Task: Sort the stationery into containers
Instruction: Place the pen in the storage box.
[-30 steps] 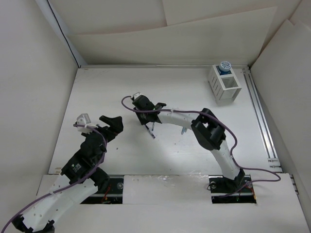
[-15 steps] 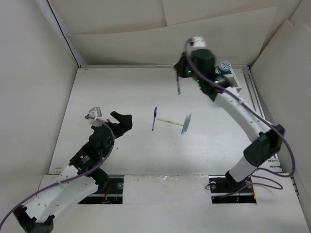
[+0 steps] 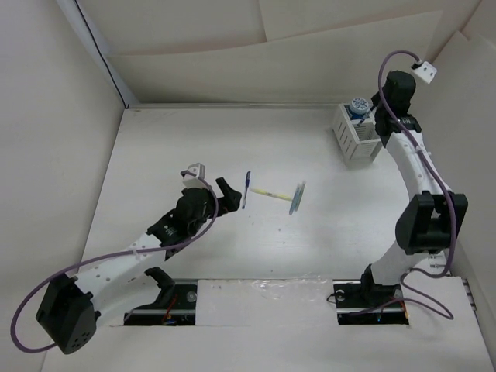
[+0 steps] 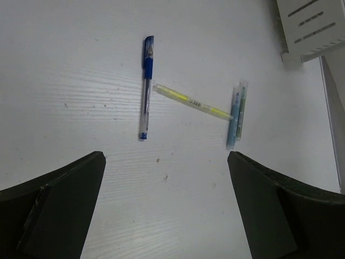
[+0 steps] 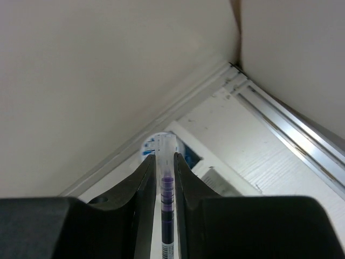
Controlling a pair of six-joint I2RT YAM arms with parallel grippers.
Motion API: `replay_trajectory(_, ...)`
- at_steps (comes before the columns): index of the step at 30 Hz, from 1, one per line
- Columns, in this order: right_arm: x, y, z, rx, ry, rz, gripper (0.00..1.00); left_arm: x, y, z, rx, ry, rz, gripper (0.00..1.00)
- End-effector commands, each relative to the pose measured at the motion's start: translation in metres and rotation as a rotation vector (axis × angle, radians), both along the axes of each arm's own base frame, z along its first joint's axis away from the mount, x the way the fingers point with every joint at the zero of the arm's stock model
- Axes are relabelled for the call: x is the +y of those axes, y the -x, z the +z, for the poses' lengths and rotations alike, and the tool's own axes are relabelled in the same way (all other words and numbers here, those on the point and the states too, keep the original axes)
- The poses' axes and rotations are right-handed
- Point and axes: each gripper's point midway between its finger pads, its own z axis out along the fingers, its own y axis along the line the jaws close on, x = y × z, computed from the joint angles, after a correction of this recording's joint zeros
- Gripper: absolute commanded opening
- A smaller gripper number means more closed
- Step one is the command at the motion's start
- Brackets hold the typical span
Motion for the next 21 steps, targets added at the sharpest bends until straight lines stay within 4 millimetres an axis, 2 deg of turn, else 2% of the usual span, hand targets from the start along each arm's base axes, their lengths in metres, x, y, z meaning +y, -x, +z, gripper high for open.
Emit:
replay_trajectory(1,-0.025,-0.014,-0.001,-0.063,-0.008,-0.119,0.05,-0.016,-0.005,0.005,-0.044,0.015,-0.066,0.97)
replay_trajectory(3,-0.046,-0.017,-0.007,-0.056,0.011,-0.19,0.05,-0.018,-0.007,-0.005,-0.026,-0.012,-0.07,0.94)
replay_trajectory(4,-0.053,-0.022,-0.021,-0.031,0.022,-0.201,0.05,-0.022,-0.008,-0.005,-0.03,-0.003,-0.08,0.94)
replay_trajectory(8,-0.065,-0.031,-0.039,0.0,0.067,-0.261,0.05,-0.027,-0.012,-0.015,-0.005,-0.018,-0.089,0.94)
replay_trajectory(10,-0.069,-0.033,-0.048,0.018,0.079,-0.279,0.05,-0.029,-0.013,-0.023,0.007,-0.035,-0.102,0.94)
replay_trajectory(11,-0.069,-0.034,-0.053,0.027,0.08,-0.279,0.05,-0.031,-0.015,-0.017,-0.002,-0.028,-0.102,0.94)
replay_trajectory(12,-0.069,-0.037,-0.058,0.036,0.088,-0.278,0.05,-0.031,-0.015,-0.021,0.006,-0.035,-0.102,0.94)
replay_trajectory(17,-0.074,-0.041,-0.066,0.045,0.101,-0.308,0.05,-0.031,-0.018,-0.02,0.004,-0.038,-0.092,0.94)
replay_trajectory(21,-0.066,-0.043,-0.08,0.094,0.166,-0.325,0.05,-0.031,-0.018,-0.023,0.008,-0.052,-0.096,0.94)
